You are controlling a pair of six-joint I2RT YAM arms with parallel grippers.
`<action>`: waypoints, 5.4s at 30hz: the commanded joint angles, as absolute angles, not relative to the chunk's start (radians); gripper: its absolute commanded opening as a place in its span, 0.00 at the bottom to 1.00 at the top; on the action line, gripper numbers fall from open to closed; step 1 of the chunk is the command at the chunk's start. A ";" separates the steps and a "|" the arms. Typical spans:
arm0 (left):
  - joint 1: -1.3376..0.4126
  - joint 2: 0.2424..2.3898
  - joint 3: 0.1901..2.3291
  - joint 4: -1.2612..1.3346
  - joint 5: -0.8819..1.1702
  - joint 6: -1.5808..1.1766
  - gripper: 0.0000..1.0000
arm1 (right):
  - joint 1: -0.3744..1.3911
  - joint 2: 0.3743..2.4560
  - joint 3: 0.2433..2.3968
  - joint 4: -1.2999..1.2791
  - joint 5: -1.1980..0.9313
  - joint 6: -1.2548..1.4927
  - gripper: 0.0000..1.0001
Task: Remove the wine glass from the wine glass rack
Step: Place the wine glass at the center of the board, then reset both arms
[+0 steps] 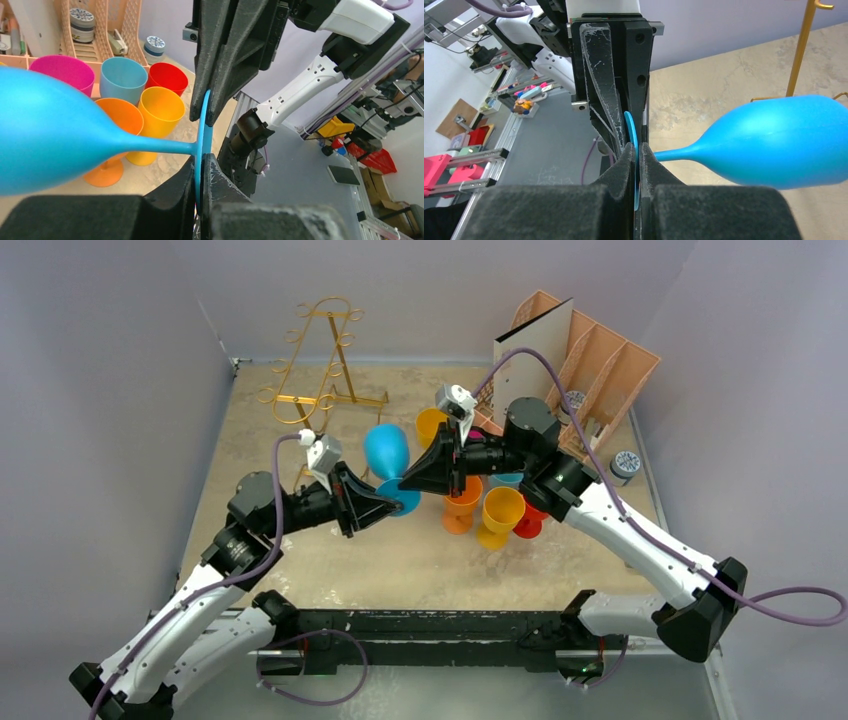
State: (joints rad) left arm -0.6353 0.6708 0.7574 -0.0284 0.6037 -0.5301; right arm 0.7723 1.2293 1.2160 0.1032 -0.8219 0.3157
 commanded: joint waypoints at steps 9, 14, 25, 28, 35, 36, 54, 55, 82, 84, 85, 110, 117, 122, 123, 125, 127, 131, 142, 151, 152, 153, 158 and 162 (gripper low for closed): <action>-0.635 0.659 0.778 0.011 0.750 -0.392 0.00 | 0.778 1.178 1.224 0.149 -0.803 0.321 0.28; -0.635 0.623 0.758 0.021 0.782 -0.319 0.00 | 0.778 1.167 1.221 0.151 -0.788 0.316 0.48; -0.636 0.603 0.815 -0.367 0.818 0.055 0.00 | 0.776 1.179 1.379 -0.138 -0.458 0.266 0.65; -0.635 0.583 0.821 -0.432 0.862 0.179 0.00 | 0.765 1.207 1.445 -0.258 -0.305 0.259 0.68; -0.635 0.541 0.813 -0.502 0.951 0.333 0.00 | 0.629 1.340 1.551 -0.347 -0.598 0.426 0.70; -0.635 0.546 0.821 -0.513 0.964 0.345 0.00 | 0.629 1.364 1.577 -0.362 -0.669 0.429 0.70; -0.636 0.569 0.852 -0.554 0.984 0.394 0.00 | 0.630 1.527 1.630 -0.352 -1.259 0.590 0.40; -0.636 0.570 0.852 -0.552 0.983 0.390 0.00 | 0.630 1.523 1.627 -0.358 -1.260 0.585 0.35; -0.635 0.516 0.978 -0.771 0.277 -0.043 0.85 | 0.836 1.483 1.434 -0.321 -0.197 0.070 0.00; -0.635 0.533 0.973 -0.757 0.262 -0.099 0.86 | 0.841 1.500 1.371 -0.249 -0.087 0.050 0.00; -0.636 0.541 0.967 -0.749 0.257 -0.121 0.86 | 0.843 1.511 1.351 -0.231 -0.055 0.037 0.00; -0.636 0.491 0.998 -0.958 -0.493 -0.402 0.95 | 0.896 1.517 1.363 -0.239 0.002 -0.049 0.59; -0.636 0.531 1.010 -0.965 -0.621 -0.355 0.99 | 0.889 1.339 1.379 -0.330 0.139 -0.016 0.79; -0.636 0.599 1.042 -0.894 -0.681 -0.236 1.00 | 0.778 1.242 1.412 -0.464 0.197 0.048 0.82; -0.635 0.611 1.051 -0.886 -0.708 -0.215 1.00 | 0.736 1.223 1.416 -0.489 0.182 0.078 0.82; -0.635 0.627 1.071 -0.860 -0.728 -0.176 1.00 | 0.664 1.182 1.408 -0.515 0.169 0.104 0.82; -0.635 0.648 1.094 -0.831 -0.721 -0.154 1.00 | 0.600 1.146 1.396 -0.530 0.173 0.111 0.84; -0.611 0.750 1.148 -0.814 -0.677 -0.131 1.00 | 0.475 1.132 1.413 -0.587 0.124 0.142 0.85; 0.064 0.918 1.311 -0.709 0.031 -0.122 1.00 | 0.340 1.132 1.424 -0.622 0.038 0.175 0.88; 0.259 1.150 1.574 -0.726 0.094 -0.162 1.00 | 0.162 1.201 1.528 -0.716 0.011 0.226 0.99; 0.271 1.179 1.604 -0.730 0.086 -0.173 1.00 | 0.147 1.219 1.563 -0.737 0.011 0.229 0.99; 0.278 1.207 1.642 -0.743 0.061 -0.183 1.00 | 0.129 1.240 1.599 -0.760 0.013 0.233 0.99; 0.278 1.252 1.710 -0.779 -0.123 -0.246 1.00 | 0.111 1.310 1.741 -0.838 0.049 0.230 0.99; 0.278 1.175 1.611 -0.702 -0.173 -0.243 1.00 | 0.110 1.293 1.728 -0.829 0.047 0.234 0.99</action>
